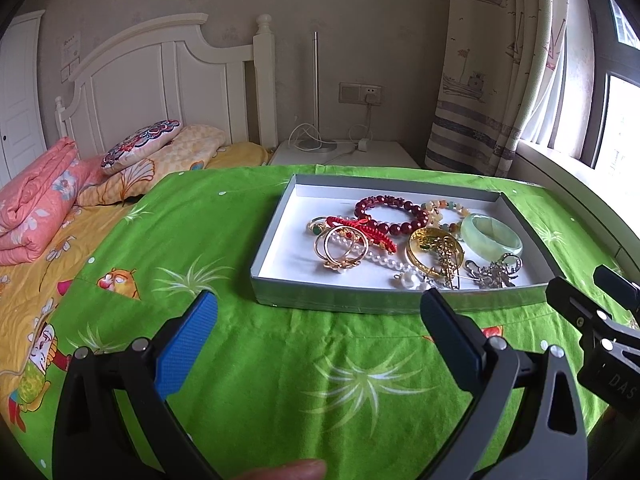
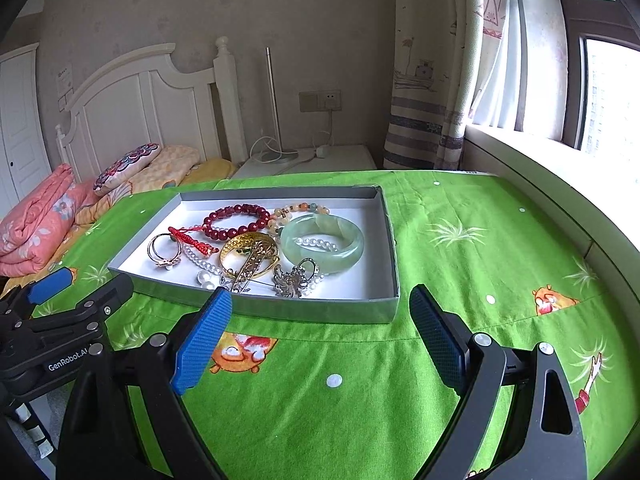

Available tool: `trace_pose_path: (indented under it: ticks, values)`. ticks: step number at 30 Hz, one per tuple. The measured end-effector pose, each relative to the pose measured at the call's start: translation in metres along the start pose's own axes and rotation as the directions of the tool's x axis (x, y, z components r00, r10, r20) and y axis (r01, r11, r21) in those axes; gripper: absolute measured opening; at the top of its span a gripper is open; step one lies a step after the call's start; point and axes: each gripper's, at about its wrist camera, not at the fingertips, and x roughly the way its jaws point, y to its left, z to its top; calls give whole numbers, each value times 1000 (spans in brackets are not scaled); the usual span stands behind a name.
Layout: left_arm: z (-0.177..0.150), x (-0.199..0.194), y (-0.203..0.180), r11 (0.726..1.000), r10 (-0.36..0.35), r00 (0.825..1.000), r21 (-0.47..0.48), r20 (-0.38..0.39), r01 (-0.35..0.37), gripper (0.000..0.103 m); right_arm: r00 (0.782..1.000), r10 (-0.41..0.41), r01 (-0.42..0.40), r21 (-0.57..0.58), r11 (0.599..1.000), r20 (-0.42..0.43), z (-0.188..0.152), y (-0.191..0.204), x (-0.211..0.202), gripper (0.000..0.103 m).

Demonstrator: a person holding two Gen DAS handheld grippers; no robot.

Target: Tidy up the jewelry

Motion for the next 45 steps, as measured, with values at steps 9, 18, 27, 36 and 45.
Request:
trace_pose_path:
  ticks: [9,18,27,36,45]
  values:
    - [0,0,-1,1000,1,1000,0,1,-1,100,1000,1,-1,0,1000,7,0,1,-2,87]
    - [-1,1,-3,1000,-2,1000,6,2,2,100,1000,2,-2,0,1000,7,0,1,-2,87]
    - [-2,-2,-6,1000,-6,1000,17,11,6,100,1000,3,-3,0,1000,7,0,1,-2,87]
    - [-2,-3,-6,999,-30,999,26,16,30,101,1000,8,-8,-1,1000,6,1,3,-2,87]
    - [-8,0,-1,999,-39,997,11,-67,40,101,1000,27,-27,9,1000,2,0,3,-3,87]
